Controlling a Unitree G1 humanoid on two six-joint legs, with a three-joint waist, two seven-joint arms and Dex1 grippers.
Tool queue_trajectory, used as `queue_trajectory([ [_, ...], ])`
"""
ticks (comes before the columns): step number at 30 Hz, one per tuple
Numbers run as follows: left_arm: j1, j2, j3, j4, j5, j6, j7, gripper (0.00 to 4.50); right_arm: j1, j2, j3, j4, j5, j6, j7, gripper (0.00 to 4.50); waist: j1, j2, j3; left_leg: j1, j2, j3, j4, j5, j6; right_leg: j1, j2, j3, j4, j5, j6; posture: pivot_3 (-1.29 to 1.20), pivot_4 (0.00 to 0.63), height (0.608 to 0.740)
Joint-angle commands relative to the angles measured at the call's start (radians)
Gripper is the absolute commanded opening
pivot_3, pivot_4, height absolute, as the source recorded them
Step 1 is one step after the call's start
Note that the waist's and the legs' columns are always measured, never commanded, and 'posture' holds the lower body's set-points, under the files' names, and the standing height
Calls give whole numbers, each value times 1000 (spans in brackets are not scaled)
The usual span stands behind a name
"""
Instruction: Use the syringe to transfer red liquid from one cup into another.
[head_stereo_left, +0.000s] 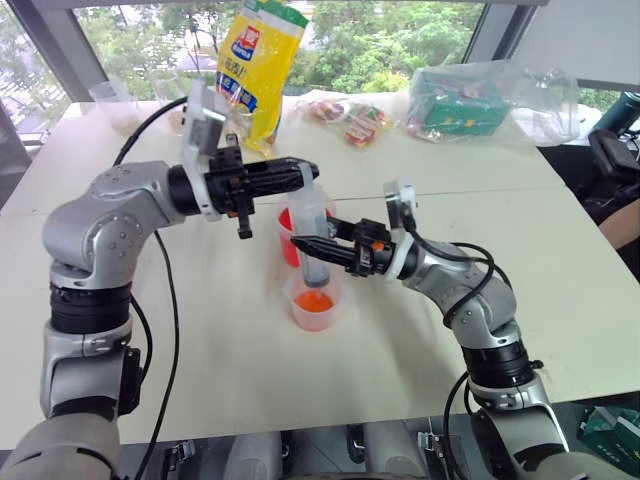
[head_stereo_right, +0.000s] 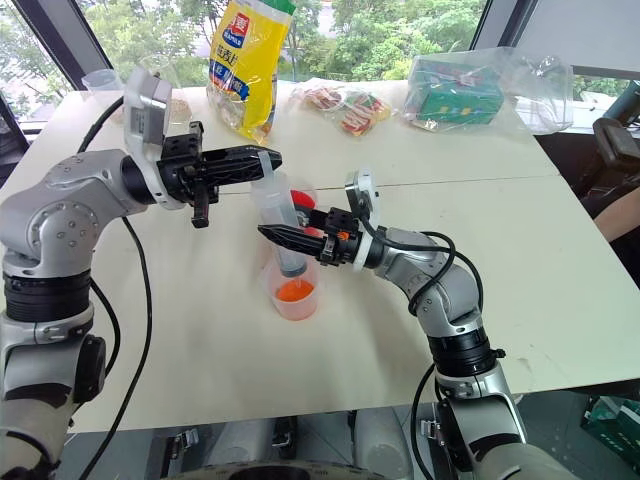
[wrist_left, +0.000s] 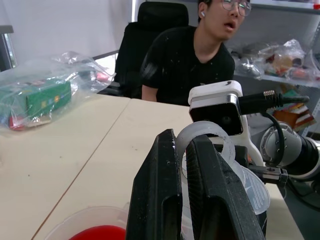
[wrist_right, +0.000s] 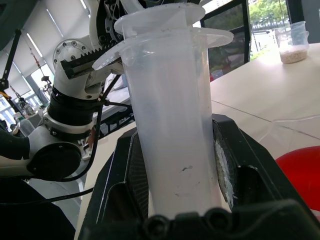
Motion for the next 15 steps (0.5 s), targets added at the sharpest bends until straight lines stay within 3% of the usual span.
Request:
queue_trajectory([
  [1, 15, 2, -41, -42, -18, 24, -18, 19, -53, 14, -36, -71, 38, -18, -15, 1438, 0, 0, 0, 0, 0, 0, 0, 0, 0, 0, 0, 0, 0, 0, 0, 0, 150, 740],
  [15, 21, 23, -46, -47, -23, 32, -26, 19, -76, 20, -57, -101, 65, 20, -36, 1438, 0, 0, 0, 0, 0, 0, 0, 0, 0, 0, 0, 0, 0, 0, 0, 0, 150, 740],
])
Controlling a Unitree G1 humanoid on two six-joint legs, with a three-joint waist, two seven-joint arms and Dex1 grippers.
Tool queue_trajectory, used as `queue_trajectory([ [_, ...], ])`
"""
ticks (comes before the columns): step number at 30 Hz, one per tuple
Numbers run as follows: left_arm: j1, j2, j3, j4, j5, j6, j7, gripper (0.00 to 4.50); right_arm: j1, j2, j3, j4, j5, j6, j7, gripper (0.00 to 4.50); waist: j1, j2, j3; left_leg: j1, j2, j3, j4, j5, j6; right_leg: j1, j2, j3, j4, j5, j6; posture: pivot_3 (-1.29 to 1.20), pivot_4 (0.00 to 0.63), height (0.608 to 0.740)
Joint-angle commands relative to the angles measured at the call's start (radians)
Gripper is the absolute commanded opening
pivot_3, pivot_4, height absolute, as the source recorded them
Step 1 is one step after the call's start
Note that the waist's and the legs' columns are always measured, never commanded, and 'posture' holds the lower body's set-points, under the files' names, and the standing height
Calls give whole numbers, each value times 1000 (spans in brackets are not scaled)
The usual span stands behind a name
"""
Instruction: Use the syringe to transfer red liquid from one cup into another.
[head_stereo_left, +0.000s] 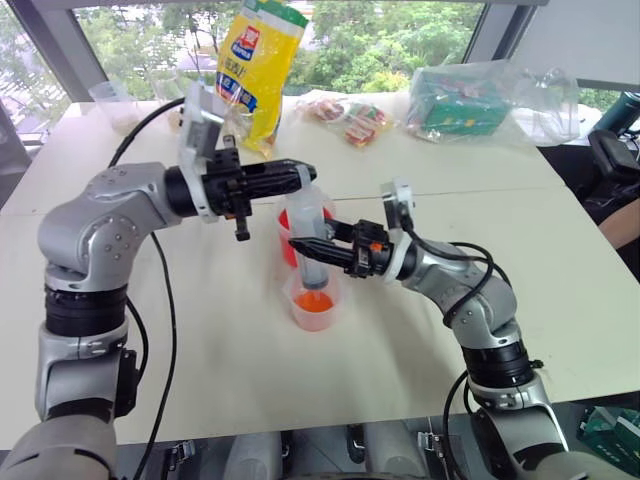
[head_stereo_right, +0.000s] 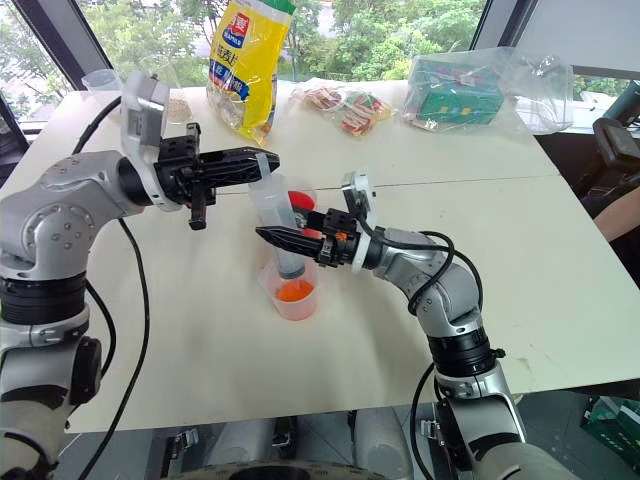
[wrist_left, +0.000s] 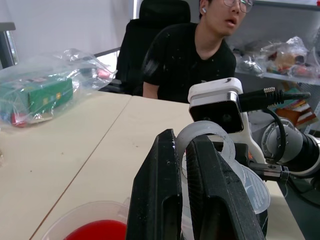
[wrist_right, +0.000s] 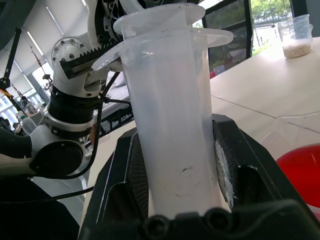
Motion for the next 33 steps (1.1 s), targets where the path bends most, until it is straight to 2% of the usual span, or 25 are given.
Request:
queue_trajectory([
  [1, 4, 4, -40, -24, -19, 31, -23, 19, -66, 17, -56, -90, 58, -21, -25, 1438, 0, 0, 0, 0, 0, 0, 0, 0, 0, 0, 0, 0, 0, 0, 0, 0, 150, 740],
  [4, -37, 12, 20, 18, -66, 75, 7, 19, -44, 8, -51, -111, 74, 0, -29, 1438, 1, 0, 0, 0, 0, 0, 0, 0, 0, 0, 0, 0, 0, 0, 0, 0, 150, 740],
  [7, -54, 39, 63, 41, -99, 111, 13, 1131, -25, 0, -50, -128, 88, 18, -39, 1438, 0, 0, 0, 0, 0, 0, 0, 0, 0, 0, 0, 0, 0, 0, 0, 0, 150, 740],
  [13, -44, 118, 124, 49, -115, 124, 4, 4181, -11, -5, -52, -138, 109, 33, -55, 1438, -3, 0, 0, 0, 0, 0, 0, 0, 0, 0, 0, 0, 0, 0, 0, 0, 150, 740],
  [14, -39, 129, 129, 48, -118, 124, 1, 4478, -10, -5, -53, -138, 111, 34, -58, 1438, -3, 0, 0, 0, 0, 0, 0, 0, 0, 0, 0, 0, 0, 0, 0, 0, 150, 740],
  [22, 24, 201, 181, 54, -137, 132, -14, 4478, -38, -19, -92, -136, 155, 56, -89, 1438, 1, 0, 0, 0, 0, 0, 0, 0, 0, 0, 0, 0, 0, 0, 0, 0, 150, 740],
  [25, 60, 186, 177, 42, -126, 111, 0, 4478, -146, -14, -209, -133, 316, 180, -265, 1438, 0, 0, 0, 0, 0, 0, 0, 0, 0, 0, -1, 0, 0, 0, -1, 0, 150, 740],
  [28, 87, 178, 167, 27, -115, 95, 7, 4478, -238, -50, -289, -91, 408, 301, -432, 1438, -1, 0, 0, 0, 0, 0, 0, 0, -1, -1, -1, 0, 0, 0, -1, 0, 150, 740],
  [31, 123, 171, 157, 6, -103, 74, 4, 4478, -345, -132, -395, 31, 538, 473, -643, 1438, 0, 0, 0, 0, 1, 0, 0, 0, -1, -1, -1, 0, 0, -2, -3, 0, 150, 740],
  [33, 138, 166, 146, -7, -93, 59, 4, 4478, -390, -185, -424, 113, 558, 587, -777, 1438, 2, 0, 0, -1, 0, 0, 0, 0, 0, -1, -2, 0, -1, -2, -4, 0, 150, 740],
])
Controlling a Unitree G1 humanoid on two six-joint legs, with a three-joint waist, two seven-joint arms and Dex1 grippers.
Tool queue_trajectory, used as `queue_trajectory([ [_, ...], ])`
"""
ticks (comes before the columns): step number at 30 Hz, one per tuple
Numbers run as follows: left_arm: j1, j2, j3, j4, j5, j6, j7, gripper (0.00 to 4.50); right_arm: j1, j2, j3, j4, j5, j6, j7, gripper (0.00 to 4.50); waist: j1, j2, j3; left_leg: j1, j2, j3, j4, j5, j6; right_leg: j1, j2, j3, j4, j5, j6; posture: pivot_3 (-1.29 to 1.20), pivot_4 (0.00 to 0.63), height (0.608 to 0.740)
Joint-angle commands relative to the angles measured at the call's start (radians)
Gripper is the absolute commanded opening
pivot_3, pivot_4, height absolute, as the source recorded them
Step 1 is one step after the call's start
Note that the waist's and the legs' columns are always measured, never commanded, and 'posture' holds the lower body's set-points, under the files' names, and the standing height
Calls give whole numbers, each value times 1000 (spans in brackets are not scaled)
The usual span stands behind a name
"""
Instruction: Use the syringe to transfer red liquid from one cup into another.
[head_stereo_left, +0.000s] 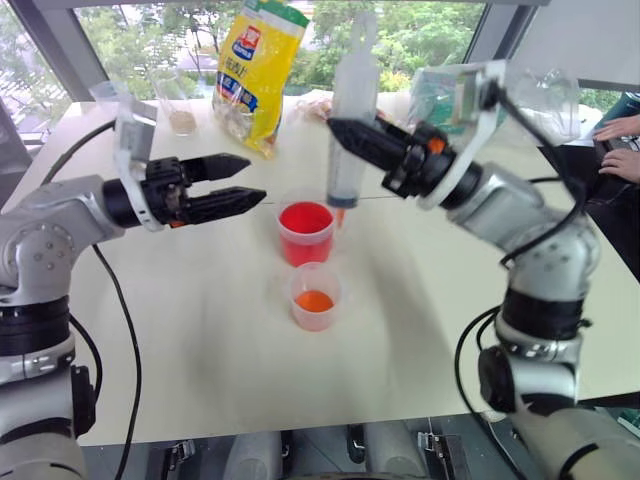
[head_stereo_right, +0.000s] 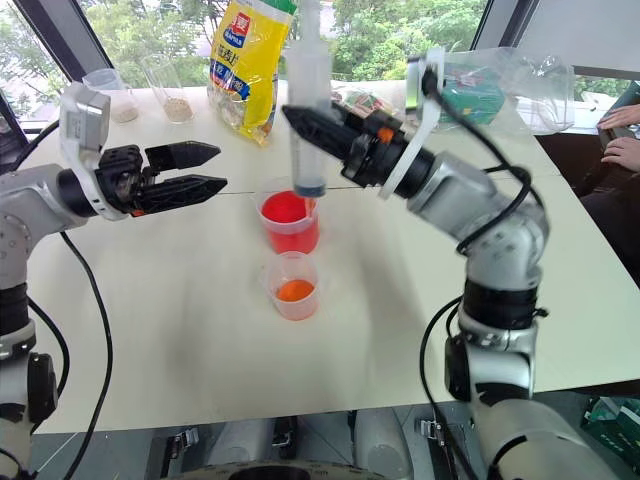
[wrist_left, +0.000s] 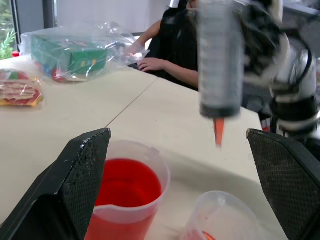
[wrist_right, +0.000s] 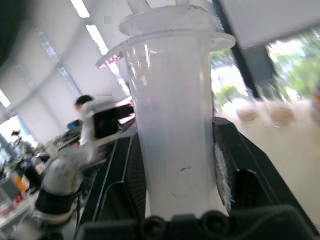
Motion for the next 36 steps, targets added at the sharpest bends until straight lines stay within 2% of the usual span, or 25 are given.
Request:
queue_trajectory([
  [1, 9, -4, -6, -48, 9, -35, 3, 4478, -57, -70, -72, 103, 58, 166, -193, 1438, 1, 0, 0, 0, 0, 0, 0, 0, 0, 0, -1, 0, 0, 0, 0, 0, 150, 740],
  [5, 17, -13, -17, -58, 12, -45, 7, 4478, -46, -133, -47, 200, -12, 294, -256, 1438, -3, 0, 0, -1, 0, 1, -1, -1, 2, 0, 0, 1, -2, 0, -1, 0, 150, 740],
  [10, 26, -17, -22, -71, 15, -50, 12, 4478, -18, -146, 0, 293, -129, 380, -268, 1438, -6, 0, 0, -1, 0, 1, -1, -1, 3, -1, 1, 1, -3, 0, 0, 0, 150, 740],
  [20, 54, -8, -31, -109, 24, -51, 24, 4478, -6, -112, 73, 451, -340, 374, -174, 1438, -5, 0, 0, -2, 0, 1, -1, -2, 3, 0, 2, 1, -5, 2, 3, 0, 150, 740],
  [22, 60, -7, -31, -117, 23, -50, 27, 4500, -1, -106, 77, 453, -363, 382, -155, 2440, -5, 0, 0, -2, 0, 1, -1, -2, 3, -1, 2, 1, -5, 2, 3, 0, 150, 740],
  [24, 64, -8, -30, -122, 21, -49, 29, 4500, 2, -99, 72, 450, -382, 391, -141, 3049, -5, 0, 0, -2, 0, 1, -1, -2, 3, 0, 2, 1, -5, 2, 3, 0, 150, 740],
  [25, 69, -7, -28, -129, 19, -48, 30, 4500, 3, -97, 65, 442, -388, 399, -134, 3779, -5, 0, 0, -2, 0, 1, -1, -2, 3, 0, 2, 1, -6, 2, 3, 0, 150, 740],
  [27, 77, -7, -26, -138, 16, -45, 33, 4500, -1, -100, 47, 424, -394, 408, -117, 4470, -5, 0, 0, -2, 0, 1, -1, -2, 3, 0, 2, 1, -6, 2, 3, 0, 150, 740],
  [32, 89, -5, -25, -157, 10, -42, 39, 4500, -8, -137, 23, 317, -389, 446, -63, 4470, -2, 0, 0, -2, 0, 1, -1, -2, 3, 0, 2, 1, -8, 2, 3, 0, 150, 740],
  [36, 99, 7, -25, -171, 9, -38, 36, 4500, -2, -215, 10, 167, -343, 467, 37, 4470, -1, 1, 1, -3, 0, 1, -1, -3, 4, 0, 2, 1, -9, 2, 4, 0, 150, 740],
])
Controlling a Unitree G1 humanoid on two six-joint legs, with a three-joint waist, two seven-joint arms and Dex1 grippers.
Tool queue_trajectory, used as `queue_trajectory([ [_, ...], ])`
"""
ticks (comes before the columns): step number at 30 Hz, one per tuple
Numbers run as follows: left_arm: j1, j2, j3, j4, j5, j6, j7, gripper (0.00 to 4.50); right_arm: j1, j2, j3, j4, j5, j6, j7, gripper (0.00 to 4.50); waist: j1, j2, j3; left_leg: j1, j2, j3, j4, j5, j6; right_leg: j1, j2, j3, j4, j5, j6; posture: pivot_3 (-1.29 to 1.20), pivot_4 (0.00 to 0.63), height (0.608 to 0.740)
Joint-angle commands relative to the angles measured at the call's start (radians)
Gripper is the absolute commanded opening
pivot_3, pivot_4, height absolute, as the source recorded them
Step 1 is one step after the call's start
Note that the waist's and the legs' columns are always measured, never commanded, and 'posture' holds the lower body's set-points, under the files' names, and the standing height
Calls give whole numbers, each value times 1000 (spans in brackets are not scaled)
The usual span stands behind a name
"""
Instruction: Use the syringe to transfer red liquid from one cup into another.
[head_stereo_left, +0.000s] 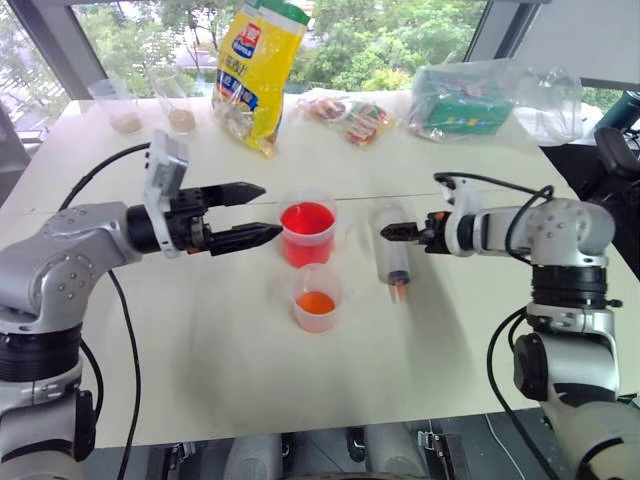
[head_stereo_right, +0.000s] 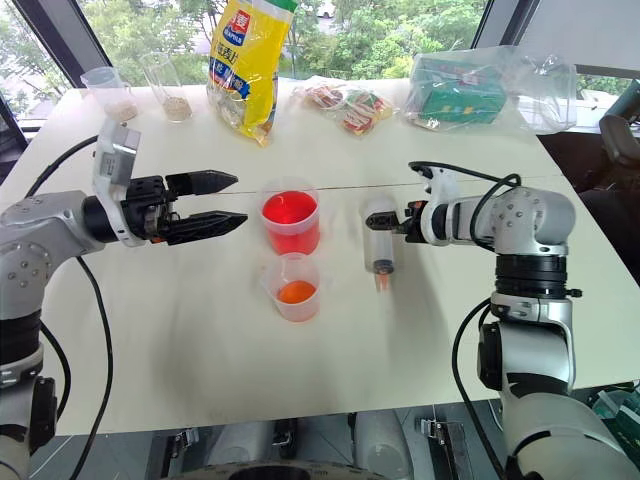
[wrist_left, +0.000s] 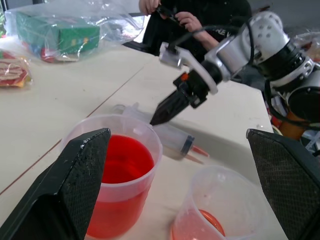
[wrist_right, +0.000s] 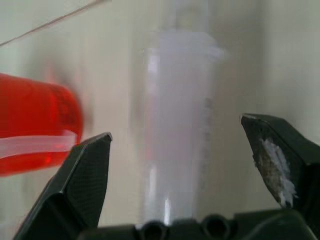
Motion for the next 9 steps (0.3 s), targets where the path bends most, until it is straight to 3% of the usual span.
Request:
queue_trajectory([
  [1, 2, 25, 15, -39, -13, -6, -4, 4500, -12, -70, -47, -154, 60, 22, 96, 4470, 0, 0, 0, 0, 0, 0, 0, 0, 0, 0, 0, 0, 0, 0, 0, 0, 150, 740],
  [9, 60, 87, 28, -80, -15, -5, -20, 4500, 112, -318, -125, -481, 264, -21, 437, 4470, 1, 0, 0, 0, 0, 0, -2, -1, 2, 0, 0, 0, -4, 0, 0, 0, 150, 740],
])
